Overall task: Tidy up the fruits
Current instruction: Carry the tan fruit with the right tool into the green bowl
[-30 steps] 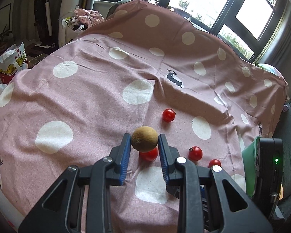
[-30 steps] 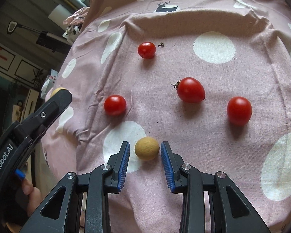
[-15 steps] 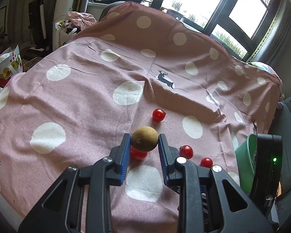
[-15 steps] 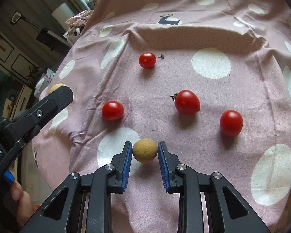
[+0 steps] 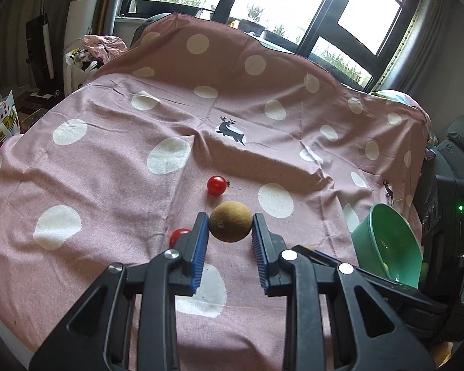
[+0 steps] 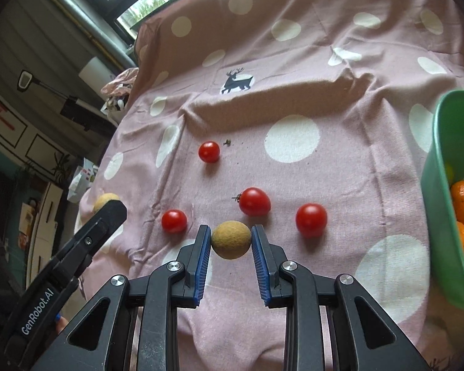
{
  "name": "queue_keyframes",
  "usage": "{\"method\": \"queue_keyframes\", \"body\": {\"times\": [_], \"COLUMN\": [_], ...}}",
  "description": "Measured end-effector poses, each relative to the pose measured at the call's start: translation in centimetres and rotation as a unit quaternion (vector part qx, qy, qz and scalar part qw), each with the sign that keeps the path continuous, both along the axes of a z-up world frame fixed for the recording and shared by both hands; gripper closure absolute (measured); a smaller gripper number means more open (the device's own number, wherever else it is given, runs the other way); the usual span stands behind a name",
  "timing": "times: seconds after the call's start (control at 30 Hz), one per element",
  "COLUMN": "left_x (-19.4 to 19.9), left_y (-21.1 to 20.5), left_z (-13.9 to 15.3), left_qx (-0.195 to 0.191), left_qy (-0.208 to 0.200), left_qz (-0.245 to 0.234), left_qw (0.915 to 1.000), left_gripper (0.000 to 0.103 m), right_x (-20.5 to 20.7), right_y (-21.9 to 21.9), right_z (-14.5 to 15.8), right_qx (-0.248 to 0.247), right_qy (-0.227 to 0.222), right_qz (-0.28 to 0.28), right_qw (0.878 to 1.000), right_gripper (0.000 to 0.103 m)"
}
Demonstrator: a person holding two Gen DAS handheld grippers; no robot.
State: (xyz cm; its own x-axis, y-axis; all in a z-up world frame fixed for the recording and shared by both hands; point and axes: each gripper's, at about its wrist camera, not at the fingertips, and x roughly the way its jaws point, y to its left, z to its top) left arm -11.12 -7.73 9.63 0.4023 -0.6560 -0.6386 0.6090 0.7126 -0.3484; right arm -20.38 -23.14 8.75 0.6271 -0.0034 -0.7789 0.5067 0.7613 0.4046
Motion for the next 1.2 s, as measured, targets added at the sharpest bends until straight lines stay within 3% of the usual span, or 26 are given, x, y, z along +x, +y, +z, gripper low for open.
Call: {"method": "queue_keyframes", "body": {"times": [0.4,0.8,0.93,1.2], "left_x": [-3.9,-8.1,-9.7,-12.3], "left_y": [-3.3,-9.2,-11.5,-15.2], "left_z": [1.9,3.9,4.0,3.2], "left_qx": [-0.026,-0.058,-0.053,-0.045], "left_qy": [-0.031,-0.04,-0.048,-0.038], "left_qz": [-0.065,-0.149,-0.178,-0.24], "left_qw": [0.9971,0.9863,0.9813,0.969], "left_gripper": [0.075,0.075,0.075,0.075], "right_x": [-4.6,-11.1,-13.4,-17.0], "right_y": [-2.9,-6.8,-8.4,-10.7], "right_z": [3.8,6.0,6.0,5.2], "right_qx": [-0.06,-0.1,-0.086,-0.083], "right_qy": [-0.046,-0.072,-0.084,-0.061], "right_qz": [-0.092,-0.213,-0.244,-0.316], "right_qw": [0.993,0.969,0.962,0.943], "right_gripper": [0.074,0.074,0.074,0.074]}}
